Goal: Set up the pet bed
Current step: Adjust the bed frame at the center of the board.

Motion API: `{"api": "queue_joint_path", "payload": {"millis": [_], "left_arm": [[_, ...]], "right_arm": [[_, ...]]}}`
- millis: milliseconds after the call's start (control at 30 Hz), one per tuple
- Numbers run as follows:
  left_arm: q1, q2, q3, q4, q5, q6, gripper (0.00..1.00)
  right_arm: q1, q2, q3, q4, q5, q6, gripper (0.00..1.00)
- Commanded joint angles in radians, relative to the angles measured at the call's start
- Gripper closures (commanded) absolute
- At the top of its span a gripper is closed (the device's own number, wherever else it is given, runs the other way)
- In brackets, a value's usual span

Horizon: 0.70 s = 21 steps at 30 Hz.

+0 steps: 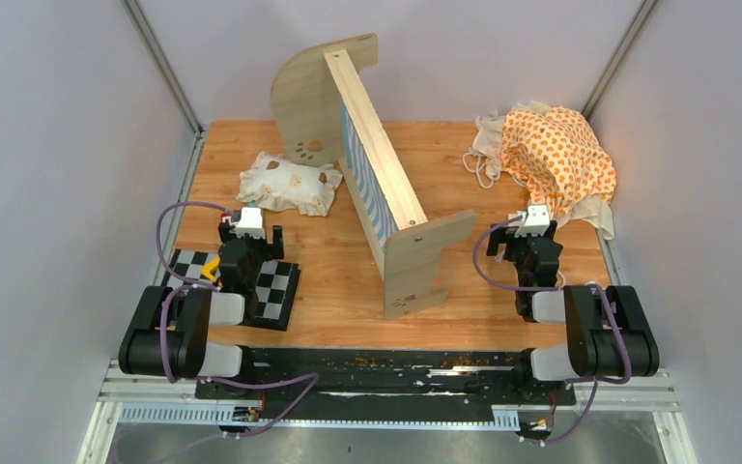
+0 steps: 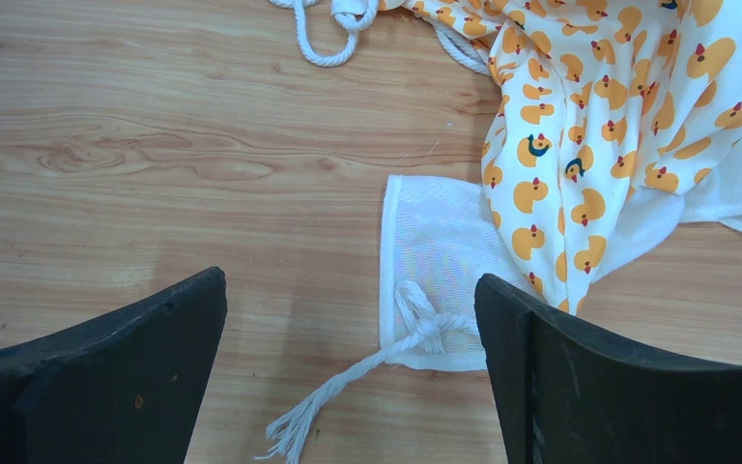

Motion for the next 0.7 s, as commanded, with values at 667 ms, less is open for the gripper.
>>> {"api": "queue_joint_path", "payload": {"millis": [667], "left_arm": [[-0.007, -0.325, 0.112, -0.348, -0.144, -0.08, 0.0]], "right_arm": [[-0.007, -0.206, 0.184, -0.332, 0.144, 0.051, 0.0]]}}
